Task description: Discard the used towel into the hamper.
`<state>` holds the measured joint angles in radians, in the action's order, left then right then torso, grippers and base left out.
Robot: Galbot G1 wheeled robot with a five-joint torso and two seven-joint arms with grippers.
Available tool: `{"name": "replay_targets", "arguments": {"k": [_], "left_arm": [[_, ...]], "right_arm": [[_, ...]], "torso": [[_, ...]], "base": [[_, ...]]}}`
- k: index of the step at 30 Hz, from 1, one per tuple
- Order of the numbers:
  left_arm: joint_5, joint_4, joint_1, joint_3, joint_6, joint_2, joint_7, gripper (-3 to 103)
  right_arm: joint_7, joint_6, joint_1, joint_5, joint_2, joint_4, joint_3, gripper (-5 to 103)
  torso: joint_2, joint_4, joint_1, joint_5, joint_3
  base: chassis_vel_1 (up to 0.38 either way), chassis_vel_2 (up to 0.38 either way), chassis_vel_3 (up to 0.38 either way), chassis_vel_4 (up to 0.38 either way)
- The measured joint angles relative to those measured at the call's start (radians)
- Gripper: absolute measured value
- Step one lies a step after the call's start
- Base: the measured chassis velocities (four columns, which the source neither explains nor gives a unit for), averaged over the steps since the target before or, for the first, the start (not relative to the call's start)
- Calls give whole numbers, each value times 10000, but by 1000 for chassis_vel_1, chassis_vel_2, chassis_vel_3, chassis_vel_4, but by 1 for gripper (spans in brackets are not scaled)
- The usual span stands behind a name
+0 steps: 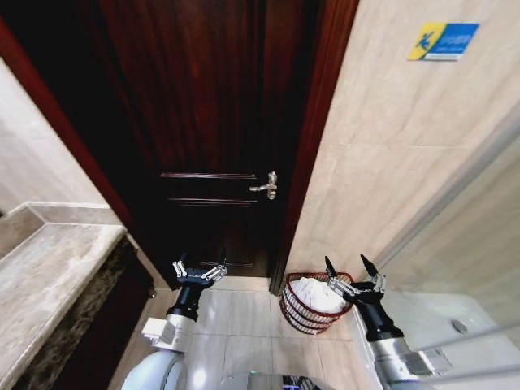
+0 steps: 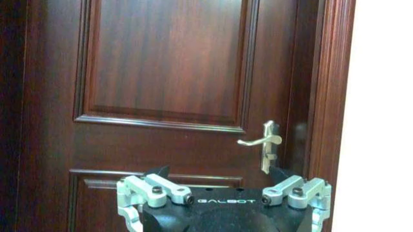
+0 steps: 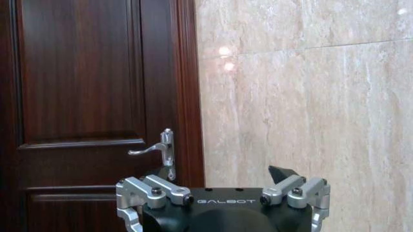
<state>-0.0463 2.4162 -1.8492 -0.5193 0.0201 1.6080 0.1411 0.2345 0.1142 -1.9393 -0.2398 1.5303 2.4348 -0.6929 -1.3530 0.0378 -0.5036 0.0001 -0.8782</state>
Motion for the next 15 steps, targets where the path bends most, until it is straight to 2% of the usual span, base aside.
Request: {"name": "replay_targets", "arguments": {"k": [15], "left_arm": [[0,0,0,-1,0,0,0,100]], "right_arm": [[0,0,0,0,0,0,1,100]], "torso": [[-1,0,0,-2,0]], "base": [[-8,-11,10,11]]}}
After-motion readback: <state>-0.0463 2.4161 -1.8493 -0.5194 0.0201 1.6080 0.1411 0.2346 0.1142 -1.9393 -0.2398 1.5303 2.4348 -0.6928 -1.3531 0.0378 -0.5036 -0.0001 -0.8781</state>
